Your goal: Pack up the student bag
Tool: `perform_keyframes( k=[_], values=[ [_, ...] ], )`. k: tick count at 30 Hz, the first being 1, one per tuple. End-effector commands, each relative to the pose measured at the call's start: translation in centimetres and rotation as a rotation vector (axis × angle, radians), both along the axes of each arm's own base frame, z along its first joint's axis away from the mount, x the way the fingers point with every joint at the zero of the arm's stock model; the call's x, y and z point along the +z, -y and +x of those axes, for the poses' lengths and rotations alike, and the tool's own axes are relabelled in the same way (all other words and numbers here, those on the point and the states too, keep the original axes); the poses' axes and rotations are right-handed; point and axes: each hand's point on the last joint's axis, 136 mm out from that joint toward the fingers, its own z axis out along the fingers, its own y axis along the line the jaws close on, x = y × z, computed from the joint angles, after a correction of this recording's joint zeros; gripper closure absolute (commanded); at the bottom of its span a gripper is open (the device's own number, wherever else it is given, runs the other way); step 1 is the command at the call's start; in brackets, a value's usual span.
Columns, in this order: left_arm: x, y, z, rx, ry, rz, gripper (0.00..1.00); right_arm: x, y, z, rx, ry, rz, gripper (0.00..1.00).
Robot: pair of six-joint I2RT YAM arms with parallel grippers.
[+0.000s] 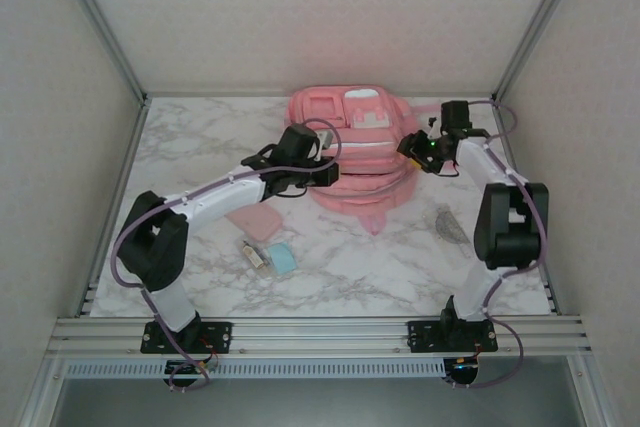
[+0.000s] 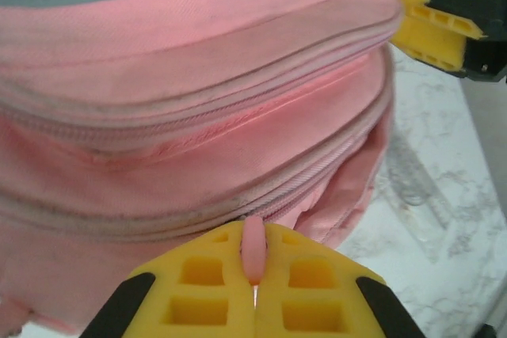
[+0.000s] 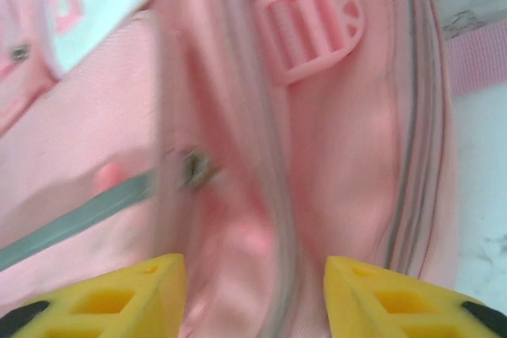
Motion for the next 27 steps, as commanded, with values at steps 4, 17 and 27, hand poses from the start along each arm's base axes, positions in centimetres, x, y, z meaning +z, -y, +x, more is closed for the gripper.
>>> perform_keyframes(
  k=[4,17,27],
  values=[
    [4.6,4.0,0.7,-0.075,0.051,-0.130,1.00,3.8,-1.1,-4.6,-0.063,0.065,0.115,0.43],
    [3.4,4.9,-1.0,-0.115,0.040,-0.096,1.00,3.2,-6.9,-6.5,-0.196,0.074,0.417,0.35],
    [1.6,3.3,-2.6,-0.119,0.034,-0.034,1.00,-1.2,-8.5,-3.4,-0.327,0.032,0.461,0.69]
  ],
)
